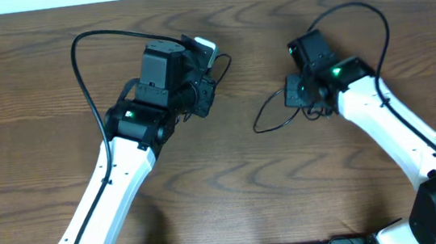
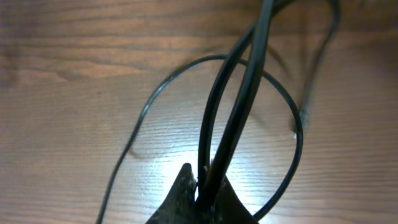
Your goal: Untangle cables
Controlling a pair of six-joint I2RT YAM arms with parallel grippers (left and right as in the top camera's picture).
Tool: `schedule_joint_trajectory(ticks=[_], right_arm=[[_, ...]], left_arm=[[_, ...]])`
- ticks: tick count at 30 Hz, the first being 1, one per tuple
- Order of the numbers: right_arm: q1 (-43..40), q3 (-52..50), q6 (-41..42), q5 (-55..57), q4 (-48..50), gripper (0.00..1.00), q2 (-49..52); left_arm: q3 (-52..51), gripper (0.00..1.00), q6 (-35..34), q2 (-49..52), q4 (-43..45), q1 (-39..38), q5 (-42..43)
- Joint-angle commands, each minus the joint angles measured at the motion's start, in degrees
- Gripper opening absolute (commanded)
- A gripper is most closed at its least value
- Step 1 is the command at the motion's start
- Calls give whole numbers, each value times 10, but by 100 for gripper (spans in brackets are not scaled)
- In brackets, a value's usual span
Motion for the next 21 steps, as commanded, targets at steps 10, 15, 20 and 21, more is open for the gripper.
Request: schedule_joint_trajectory(ticks=[10, 15, 20, 21], right_arm=[[-55, 130, -93, 1, -41, 1, -11], [-77, 163, -114, 6, -47, 1, -11], [-123, 195, -138, 19, -56, 1, -11], [-135, 202, -143, 21, -60, 1, -11]], left_arm=[[-2, 12, 5, 95, -1, 2, -21], [-2, 12, 5, 100, -1, 2, -21], [-2, 12, 2, 100, -7, 2, -18], [-2, 12, -3, 100, -8, 2, -17]])
